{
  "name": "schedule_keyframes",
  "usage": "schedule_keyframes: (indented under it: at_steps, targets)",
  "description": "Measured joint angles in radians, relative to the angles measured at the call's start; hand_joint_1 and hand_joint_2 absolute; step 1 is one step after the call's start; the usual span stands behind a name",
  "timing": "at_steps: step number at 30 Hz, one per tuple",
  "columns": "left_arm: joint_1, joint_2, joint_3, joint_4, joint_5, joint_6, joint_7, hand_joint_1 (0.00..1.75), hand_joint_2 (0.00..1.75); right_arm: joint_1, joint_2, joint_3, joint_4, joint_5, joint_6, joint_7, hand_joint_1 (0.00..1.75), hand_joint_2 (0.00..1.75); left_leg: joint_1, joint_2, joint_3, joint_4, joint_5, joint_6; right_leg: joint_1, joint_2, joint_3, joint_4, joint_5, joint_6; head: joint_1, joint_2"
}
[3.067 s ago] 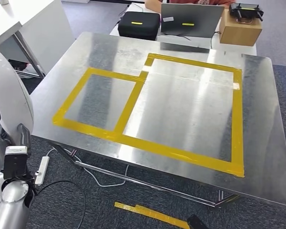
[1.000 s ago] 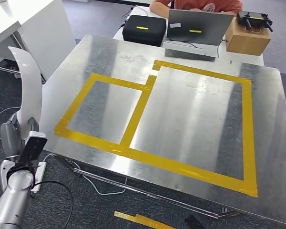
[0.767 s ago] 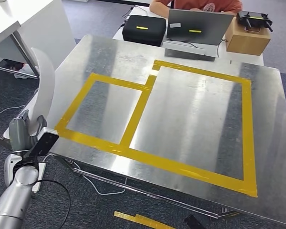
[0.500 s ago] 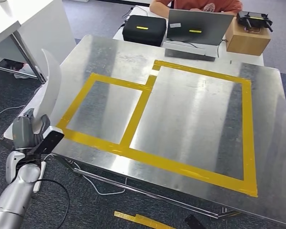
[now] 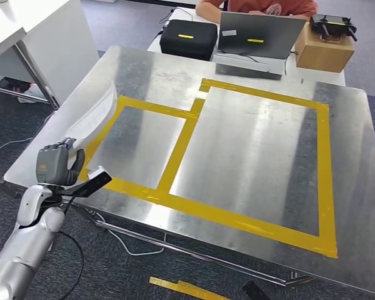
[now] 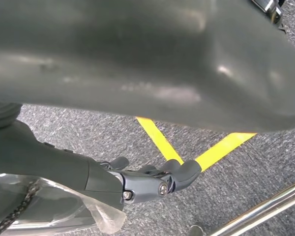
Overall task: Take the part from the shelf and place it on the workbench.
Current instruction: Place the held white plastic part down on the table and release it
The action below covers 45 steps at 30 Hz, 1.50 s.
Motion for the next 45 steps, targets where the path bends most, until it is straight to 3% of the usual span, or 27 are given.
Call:
schedule_keyframes:
  at_steps: [7, 11, 16, 20, 45]
  targets:
    - [-0.029, 0.008, -0.034, 0.036, -0.065, -0.024, 0.032, 1.75, 1.75, 0.000, 0.000, 0.000, 0.000, 0.002, 0.003, 0.000, 0.00, 0.00, 0.000, 0.000, 0.000, 0.000, 0.000, 0.000, 0.000, 0.000, 0.000, 0.000, 0.000, 0.000, 0.000, 0.000]
    - [-0.048, 0.010, -0.048, 0.053, -0.078, -0.041, 0.044, 0.00, 1.75, 0.000, 0.000, 0.000, 0.000, 0.003, 0.004, 0.000, 0.00, 0.00, 0.000, 0.000, 0.000, 0.000, 0.000, 0.000, 0.000, 0.000, 0.000, 0.000, 0.000, 0.000, 0.000, 0.000]
    - [-0.062, 0.011, -0.056, 0.068, -0.073, -0.057, 0.049, 0.00, 1.75, 0.002, 0.000, -0.004, 0.001, 0.004, 0.003, 0.000, 0.00, 0.00, 0.000, 0.000, 0.000, 0.000, 0.000, 0.000, 0.000, 0.000, 0.000, 0.000, 0.000, 0.000, 0.000, 0.000]
    - [-0.062, 0.009, -0.057, 0.071, -0.041, -0.060, 0.050, 0.00, 0.00, 0.003, 0.000, -0.008, 0.001, 0.004, 0.003, 0.000, 0.00, 0.00, 0.000, 0.000, 0.000, 0.000, 0.000, 0.000, 0.000, 0.000, 0.000, 0.000, 0.000, 0.000, 0.000, 0.000]
    - [-0.060, -0.003, -0.049, 0.065, 0.054, -0.061, 0.007, 0.00, 0.00, 0.008, 0.000, -0.024, 0.004, 0.008, 0.000, -0.002, 0.00, 0.00, 0.000, 0.000, 0.000, 0.000, 0.000, 0.000, 0.000, 0.000, 0.000, 0.000, 0.000, 0.000, 0.000, 0.000]
